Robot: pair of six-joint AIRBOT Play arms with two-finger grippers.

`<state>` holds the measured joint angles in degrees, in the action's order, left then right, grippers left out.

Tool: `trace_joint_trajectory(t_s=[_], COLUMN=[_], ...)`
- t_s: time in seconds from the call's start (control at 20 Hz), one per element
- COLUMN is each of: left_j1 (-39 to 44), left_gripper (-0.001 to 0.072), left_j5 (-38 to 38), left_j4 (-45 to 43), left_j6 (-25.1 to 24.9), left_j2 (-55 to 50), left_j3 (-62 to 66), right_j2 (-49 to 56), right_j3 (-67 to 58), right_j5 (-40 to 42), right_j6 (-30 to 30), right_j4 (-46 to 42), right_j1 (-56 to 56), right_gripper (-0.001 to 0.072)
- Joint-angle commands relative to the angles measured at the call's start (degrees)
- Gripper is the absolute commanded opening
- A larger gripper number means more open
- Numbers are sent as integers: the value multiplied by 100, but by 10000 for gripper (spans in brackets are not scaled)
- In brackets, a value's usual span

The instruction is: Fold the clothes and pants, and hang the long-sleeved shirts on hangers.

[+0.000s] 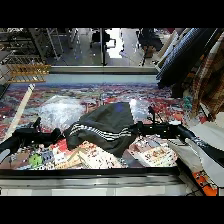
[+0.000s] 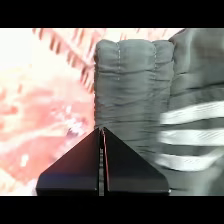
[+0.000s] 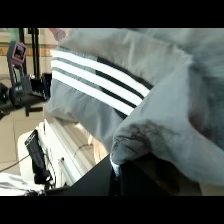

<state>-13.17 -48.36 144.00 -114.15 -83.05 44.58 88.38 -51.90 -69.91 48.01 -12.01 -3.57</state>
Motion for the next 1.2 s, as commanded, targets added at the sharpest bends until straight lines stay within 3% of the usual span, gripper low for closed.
trace_joint_trajectory(t_s=[0.0,0.3,0.35,0.45,0.85,1.15], left_j1=[-42,-485,-516,-485,-260,-313], left_gripper=[10,12,39,349,361,369], left_j5=[-122,-1464,-1637,-1954,-2100,-1694], left_j4=[55,-42,-188,-490,-57,-85], left_j6=[55,66,63,79,-74,-181], left_j2=[70,352,343,227,-1032,-1285], left_j3=[474,1775,1777,1687,1453,1464], right_j2=[-26,-763,-931,-1123,-1119,-1119], right_j3=[-57,-955,-1154,-1436,-1416,-1416], right_j5=[-308,-562,-553,-557,-514,-417], right_j6=[59,1176,1318,1521,1692,1690], right_j4=[-275,-2470,-2828,-3252,-3307,-3307], right_j1=[-24,-35,-35,-35,52,52], right_gripper=[15,15,15,16,16,16])
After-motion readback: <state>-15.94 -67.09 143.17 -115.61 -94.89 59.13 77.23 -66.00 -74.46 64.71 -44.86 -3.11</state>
